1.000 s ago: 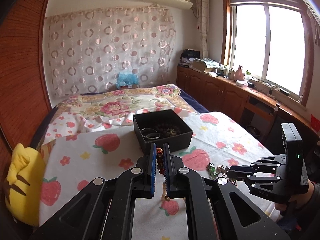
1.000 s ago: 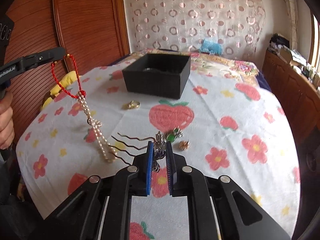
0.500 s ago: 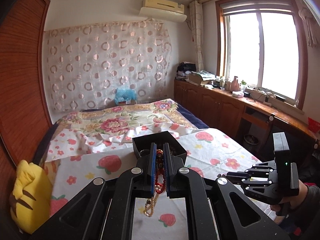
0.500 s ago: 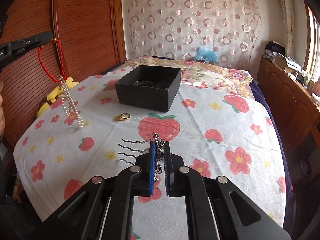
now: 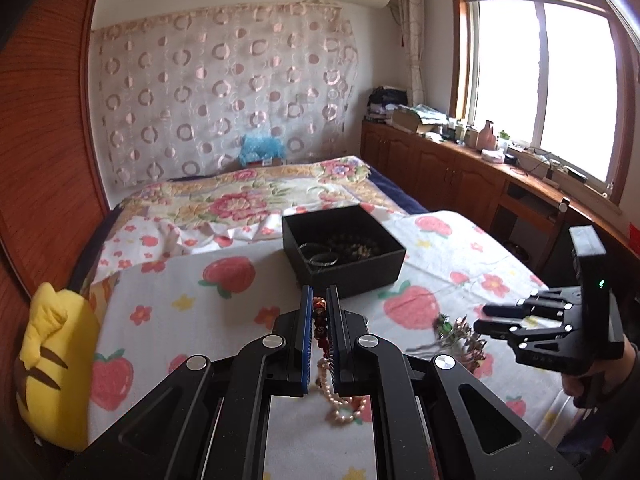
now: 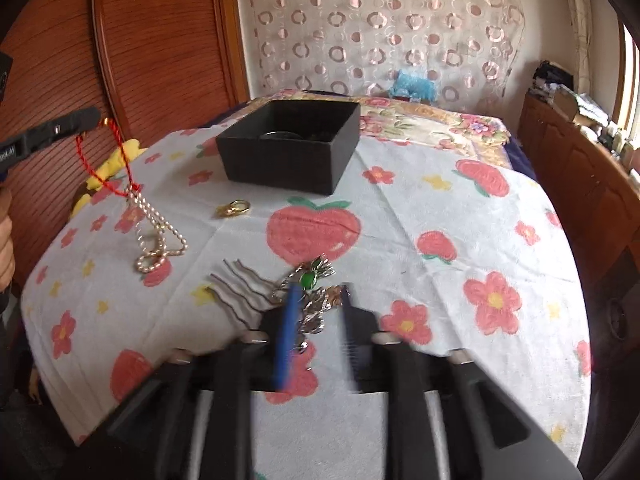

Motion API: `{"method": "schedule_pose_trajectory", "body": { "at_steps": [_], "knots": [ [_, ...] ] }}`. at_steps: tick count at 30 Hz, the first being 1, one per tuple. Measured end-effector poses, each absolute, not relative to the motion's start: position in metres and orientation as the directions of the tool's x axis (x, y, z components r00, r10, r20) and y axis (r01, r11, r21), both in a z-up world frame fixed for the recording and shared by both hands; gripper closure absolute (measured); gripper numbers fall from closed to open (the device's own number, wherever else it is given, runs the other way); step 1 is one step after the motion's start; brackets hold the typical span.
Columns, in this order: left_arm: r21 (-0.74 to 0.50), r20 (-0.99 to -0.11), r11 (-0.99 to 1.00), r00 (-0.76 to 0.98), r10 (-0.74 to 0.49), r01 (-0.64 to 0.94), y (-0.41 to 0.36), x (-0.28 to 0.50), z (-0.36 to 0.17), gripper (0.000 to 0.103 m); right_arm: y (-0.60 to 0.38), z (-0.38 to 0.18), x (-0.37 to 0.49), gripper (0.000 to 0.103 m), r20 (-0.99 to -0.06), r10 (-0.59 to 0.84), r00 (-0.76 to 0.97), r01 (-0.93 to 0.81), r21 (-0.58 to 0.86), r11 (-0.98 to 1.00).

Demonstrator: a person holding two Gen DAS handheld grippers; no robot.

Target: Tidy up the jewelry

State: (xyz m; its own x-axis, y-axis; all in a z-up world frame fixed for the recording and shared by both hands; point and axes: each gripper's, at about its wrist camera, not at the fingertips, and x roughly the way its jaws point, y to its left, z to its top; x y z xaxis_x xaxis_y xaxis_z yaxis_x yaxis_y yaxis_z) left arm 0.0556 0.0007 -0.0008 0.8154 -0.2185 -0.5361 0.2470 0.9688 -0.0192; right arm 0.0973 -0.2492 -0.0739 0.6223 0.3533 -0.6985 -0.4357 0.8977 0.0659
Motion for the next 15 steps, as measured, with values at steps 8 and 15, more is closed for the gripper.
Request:
{"method": "schedule_pose_trajectory", "body": {
  "at_steps": [8,15],
  "knots": [
    [-0.019,-0.575,0.975,0.795,-0.193,0.223,0.011,0.057,-0.023,0.097,-0.211,-0.059,0.093,0.058,-0.649,0.455,0.609,-0.532,0.091,0.842],
    [-0.044,-0.599,0.98,0.779,-0.183,0.196,0.03,0.058,-0.037,0.097,-0.12,-0.072,0.106,0.06,-0.707,0.508,0.491,-0.667,0.069,0.741]
  ]
}}
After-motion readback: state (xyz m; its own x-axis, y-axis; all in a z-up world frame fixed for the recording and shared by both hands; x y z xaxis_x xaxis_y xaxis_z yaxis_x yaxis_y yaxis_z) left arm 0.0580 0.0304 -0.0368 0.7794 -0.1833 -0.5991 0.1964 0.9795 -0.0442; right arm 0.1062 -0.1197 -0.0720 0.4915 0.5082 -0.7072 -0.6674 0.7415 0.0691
